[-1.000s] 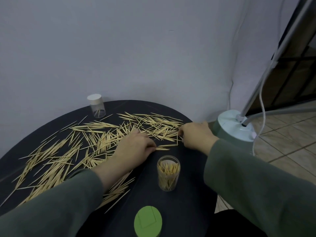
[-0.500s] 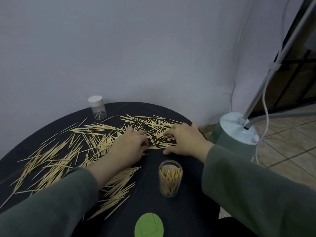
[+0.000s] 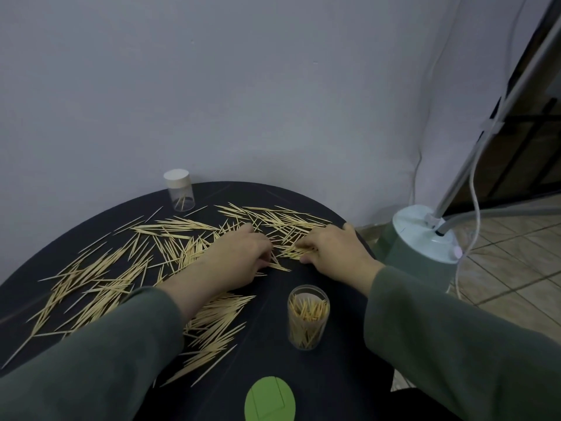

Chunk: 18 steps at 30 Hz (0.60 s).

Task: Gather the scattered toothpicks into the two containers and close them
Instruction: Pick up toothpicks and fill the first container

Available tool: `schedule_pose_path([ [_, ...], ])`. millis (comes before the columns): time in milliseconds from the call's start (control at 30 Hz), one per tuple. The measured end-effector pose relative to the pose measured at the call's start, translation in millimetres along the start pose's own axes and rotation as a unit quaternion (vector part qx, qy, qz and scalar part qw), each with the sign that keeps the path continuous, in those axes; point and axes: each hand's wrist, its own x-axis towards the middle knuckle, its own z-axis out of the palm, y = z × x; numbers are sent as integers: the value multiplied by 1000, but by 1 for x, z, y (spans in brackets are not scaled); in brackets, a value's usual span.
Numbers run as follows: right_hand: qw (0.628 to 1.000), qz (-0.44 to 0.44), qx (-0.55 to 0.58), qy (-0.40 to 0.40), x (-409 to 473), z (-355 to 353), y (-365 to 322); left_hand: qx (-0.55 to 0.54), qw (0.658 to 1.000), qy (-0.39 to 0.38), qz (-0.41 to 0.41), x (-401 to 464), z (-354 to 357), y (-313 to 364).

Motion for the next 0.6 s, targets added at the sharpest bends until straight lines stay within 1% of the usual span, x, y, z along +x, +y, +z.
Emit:
schedule_pose_path([
  [167, 1000, 1, 0, 12, 0, 0, 0, 28, 999, 14, 30, -1, -3, 5],
  [333, 1000, -11, -2, 22, -3, 0, -4, 90, 994, 1, 65, -3, -4, 7],
  [467, 999, -30, -18, 34, -6, -3, -5, 126, 990, 3, 64, -6, -5, 11],
  [600, 998, -34, -44, 21, -6, -5, -7, 158, 986, 16, 51, -8, -3, 17],
])
